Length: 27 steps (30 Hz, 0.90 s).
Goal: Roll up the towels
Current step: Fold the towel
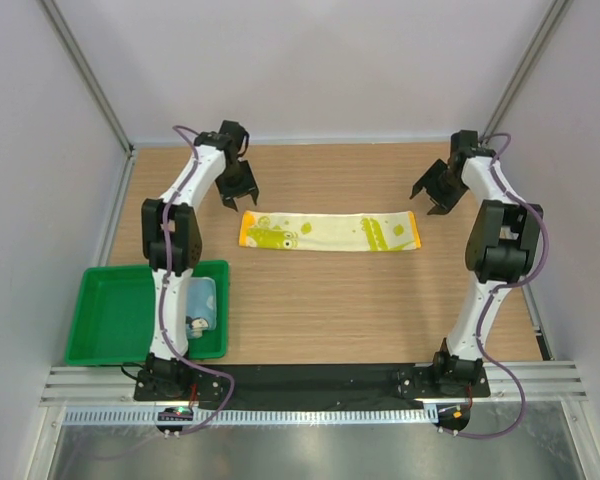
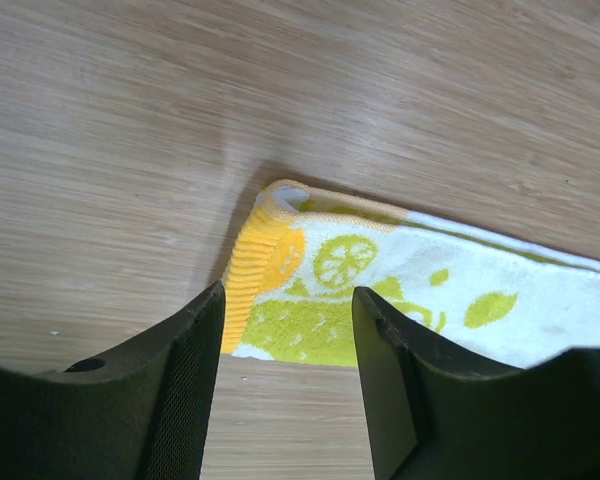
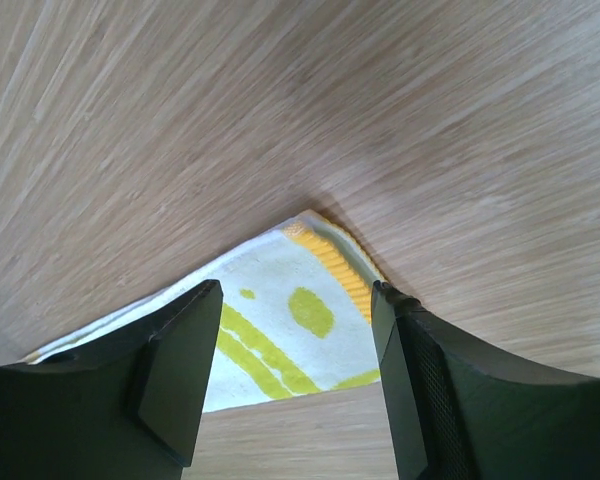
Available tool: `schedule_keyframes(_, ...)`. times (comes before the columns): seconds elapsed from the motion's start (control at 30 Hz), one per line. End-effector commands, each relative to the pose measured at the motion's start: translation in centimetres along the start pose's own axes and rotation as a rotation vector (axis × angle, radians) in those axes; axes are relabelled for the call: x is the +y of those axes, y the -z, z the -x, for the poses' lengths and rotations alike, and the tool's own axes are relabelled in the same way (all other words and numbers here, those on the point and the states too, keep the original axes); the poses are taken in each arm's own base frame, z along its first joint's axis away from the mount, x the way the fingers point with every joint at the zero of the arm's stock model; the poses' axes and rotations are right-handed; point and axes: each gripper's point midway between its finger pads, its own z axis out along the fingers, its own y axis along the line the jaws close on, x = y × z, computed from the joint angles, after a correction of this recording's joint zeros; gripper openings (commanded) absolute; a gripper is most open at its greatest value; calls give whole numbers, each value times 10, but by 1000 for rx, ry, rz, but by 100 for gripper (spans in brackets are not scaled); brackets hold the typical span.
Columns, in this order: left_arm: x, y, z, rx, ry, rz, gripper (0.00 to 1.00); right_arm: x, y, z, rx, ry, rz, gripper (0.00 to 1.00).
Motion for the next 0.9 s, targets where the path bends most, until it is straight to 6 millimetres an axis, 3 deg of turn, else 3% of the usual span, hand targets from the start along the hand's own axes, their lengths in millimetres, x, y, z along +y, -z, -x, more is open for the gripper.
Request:
schedule_keyframes(0.0, 2, 31, 5, -39, -24, -11, 55, 10, 44, 8, -100, 52, 22, 68)
schedule_keyframes(0.03, 0, 35, 2, -41, -34, -15, 55, 15, 58, 9, -136, 74, 40, 68)
schedule_keyframes(0.07, 8, 32, -4, -45, -45, 34, 55, 11, 59, 0, -130, 87, 32, 68)
schedule_keyframes(0.1, 7, 44, -4, -73, -58, 30, 54, 18, 62, -11, -130, 120, 44, 66)
schedule_keyframes(0.17, 0, 46, -17, -79, -88, 21, 53, 28, 69, -33, -131, 194, 95, 62)
schedule_keyframes(0.2, 2, 47, -29, -62, -92, 20, 51, 35, 69, -42, -119, 225, 122, 52)
schedule_keyframes(0.23, 0, 47, -36, -53, -93, 12, 49, 55, 69, -65, -74, 284, 200, 44)
schedule_keyframes(0.27, -7, 47, -41, -54, -96, -16, 43, 54, 64, -80, -32, 295, 219, 33)
schedule_keyframes(0.3, -4, 46, -54, -32, -88, -24, 42, 61, 63, -92, 6, 309, 266, 16)
schedule_keyframes(0.33, -9, 47, -61, -20, -87, -55, 42, 73, 64, -103, 39, 324, 339, 12)
schedule_keyframes(0.4, -12, 38, -75, -6, -82, -90, 42, 68, 54, -118, 80, 329, 335, 5)
schedule_keyframes(0.57, -7, 22, -88, 43, -71, -70, 36, 45, 29, -136, 154, 331, 259, 3)
schedule_keyframes(0.73, -1, 9, -90, 34, -71, -48, 36, 19, 1, -144, 205, 315, 173, 1)
schedule_keyframes(0.87, 5, -8, -94, 59, -80, -12, 34, 3, -9, -142, 220, 297, 151, 1)
